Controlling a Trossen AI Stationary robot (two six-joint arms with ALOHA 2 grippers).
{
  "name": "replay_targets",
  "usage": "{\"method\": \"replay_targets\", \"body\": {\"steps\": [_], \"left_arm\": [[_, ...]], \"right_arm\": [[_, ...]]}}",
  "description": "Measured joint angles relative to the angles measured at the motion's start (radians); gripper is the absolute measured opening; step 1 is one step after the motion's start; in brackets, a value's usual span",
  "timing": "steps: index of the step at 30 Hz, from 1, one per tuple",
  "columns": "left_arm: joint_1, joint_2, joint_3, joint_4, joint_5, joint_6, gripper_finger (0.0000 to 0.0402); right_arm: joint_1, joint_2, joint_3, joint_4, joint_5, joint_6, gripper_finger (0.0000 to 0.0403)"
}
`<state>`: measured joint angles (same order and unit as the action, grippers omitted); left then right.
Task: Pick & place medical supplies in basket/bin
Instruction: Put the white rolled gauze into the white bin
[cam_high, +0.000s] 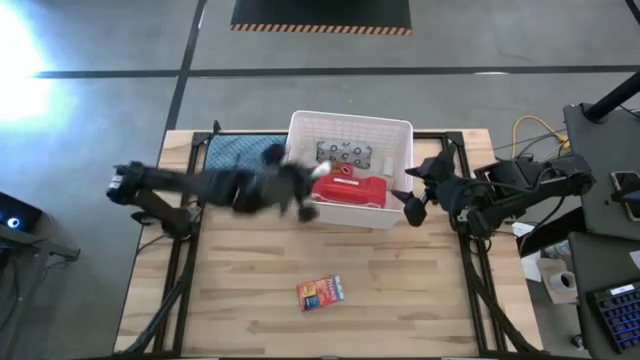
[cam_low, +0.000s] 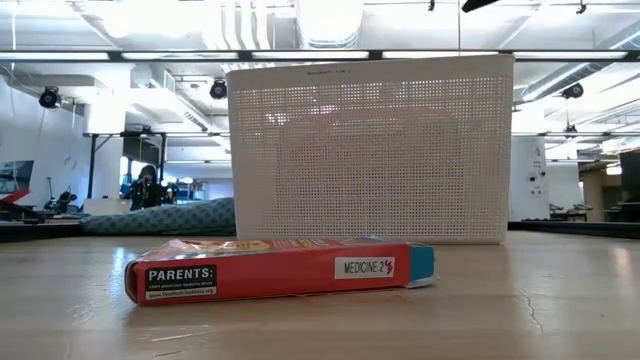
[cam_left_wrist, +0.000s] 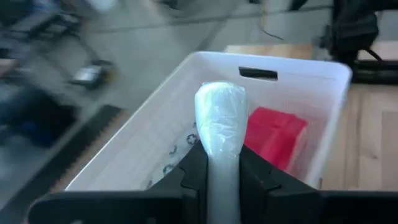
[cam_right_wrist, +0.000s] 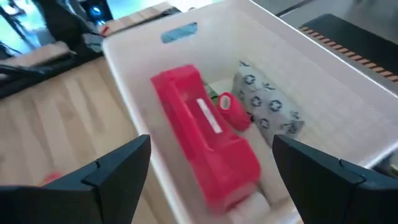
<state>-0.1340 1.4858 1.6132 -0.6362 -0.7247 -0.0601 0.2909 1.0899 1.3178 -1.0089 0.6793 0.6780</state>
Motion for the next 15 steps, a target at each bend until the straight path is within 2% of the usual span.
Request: {"method": "replay_targets", "body": {"steps": [3, 5, 8, 10, 13, 15], "left_arm": [[0.24, 0.02, -0.013, 0.052, 0.323, 0.075, 0.0037], [0.374, 0.048, -0.035, 0.052, 0.436, 0.067, 0.0049], [0.498, 0.084, -0.059, 0.046, 0.454, 0.036, 0.0091], [0.534, 0.091, -0.063, 0.043, 0.457, -0.004, 0.013], [0.531, 0.074, -0.057, 0.036, 0.46, -0.027, 0.019], [0.491, 0.052, -0.035, 0.018, 0.491, -0.031, 0.0225]], "right_arm": [[0.024, 0.003, 0.0, 0.033, -0.013, 0.019, 0.0325], [0.051, 0.007, 0.0, 0.049, -0.032, 0.037, 0.0325], [0.111, 0.019, 0.0, 0.064, -0.05, 0.087, 0.0325], [0.154, 0.026, -0.003, 0.065, -0.05, 0.132, 0.0325], [0.206, 0.04, -0.013, 0.06, -0.05, 0.205, 0.0325], [0.234, 0.056, -0.018, 0.042, -0.05, 0.248, 0.0325]]}}
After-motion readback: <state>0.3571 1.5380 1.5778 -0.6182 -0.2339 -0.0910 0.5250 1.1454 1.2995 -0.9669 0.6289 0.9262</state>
